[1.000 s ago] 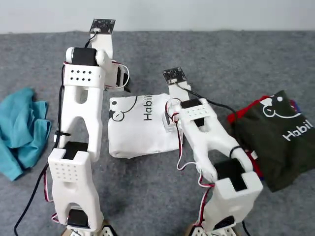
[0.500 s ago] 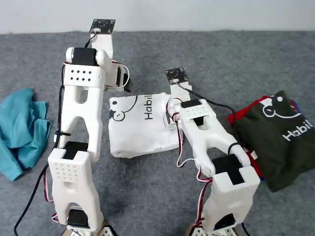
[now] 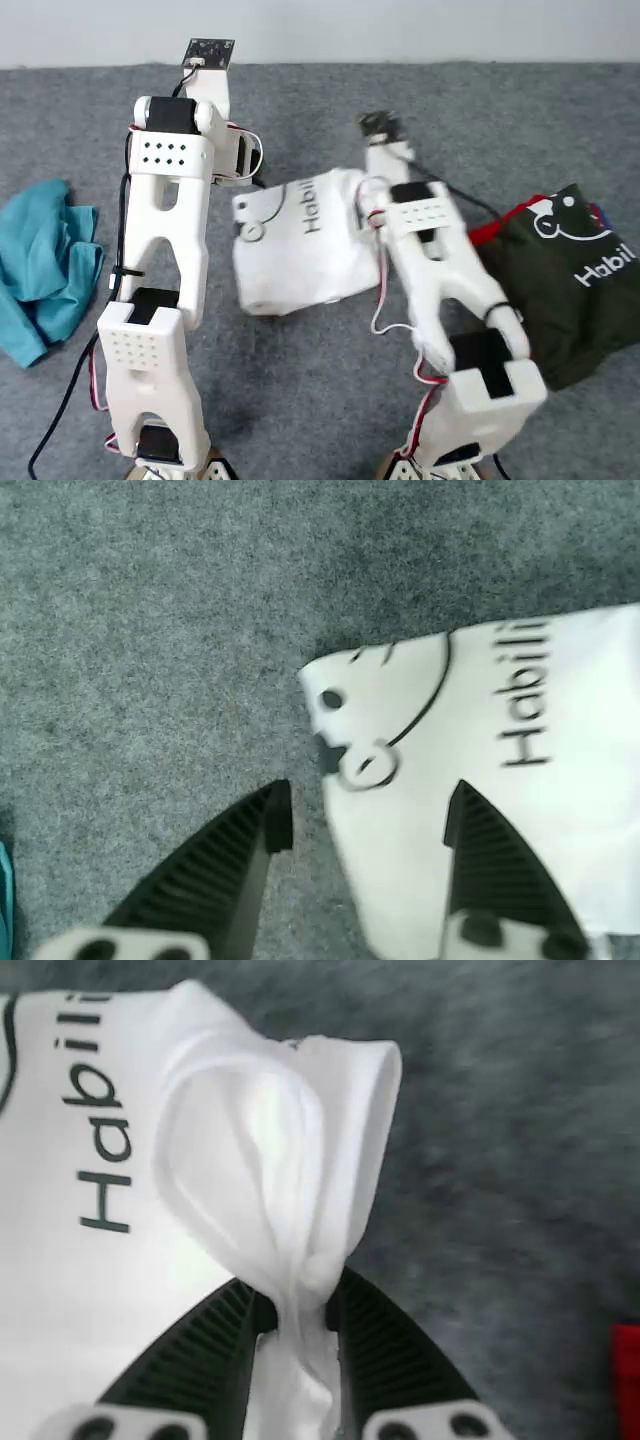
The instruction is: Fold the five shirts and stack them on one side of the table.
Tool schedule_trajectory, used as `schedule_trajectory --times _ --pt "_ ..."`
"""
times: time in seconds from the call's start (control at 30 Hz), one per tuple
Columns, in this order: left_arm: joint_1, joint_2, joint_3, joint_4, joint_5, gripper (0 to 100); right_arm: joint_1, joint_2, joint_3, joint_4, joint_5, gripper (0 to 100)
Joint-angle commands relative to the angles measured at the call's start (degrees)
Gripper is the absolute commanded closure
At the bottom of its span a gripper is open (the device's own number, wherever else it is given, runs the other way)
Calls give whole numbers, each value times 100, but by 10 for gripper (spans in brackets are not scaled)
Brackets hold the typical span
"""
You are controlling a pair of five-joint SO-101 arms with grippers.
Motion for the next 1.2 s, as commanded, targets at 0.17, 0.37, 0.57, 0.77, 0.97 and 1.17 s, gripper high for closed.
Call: schedule_trajectory --times 0.17,0.37,0.57,0.77,0.97,1.17 --pt "44 -308 -4 114 9 754 989 -980 -440 215 -97 988" --pt "44 -308 -4 114 9 754 1684 -1622 -457 277 -105 988" --pt "44 -308 -4 114 9 754 2299 -2519 -466 716 -378 988" --pt "53 -308 163 114 9 754 3248 -2958 -413 1130 -360 988" --pt "53 -352 488 114 9 754 4286 -2958 290 945 -343 988" --pt "53 -360 488 114 9 754 4945 -2958 1134 312 79 988"
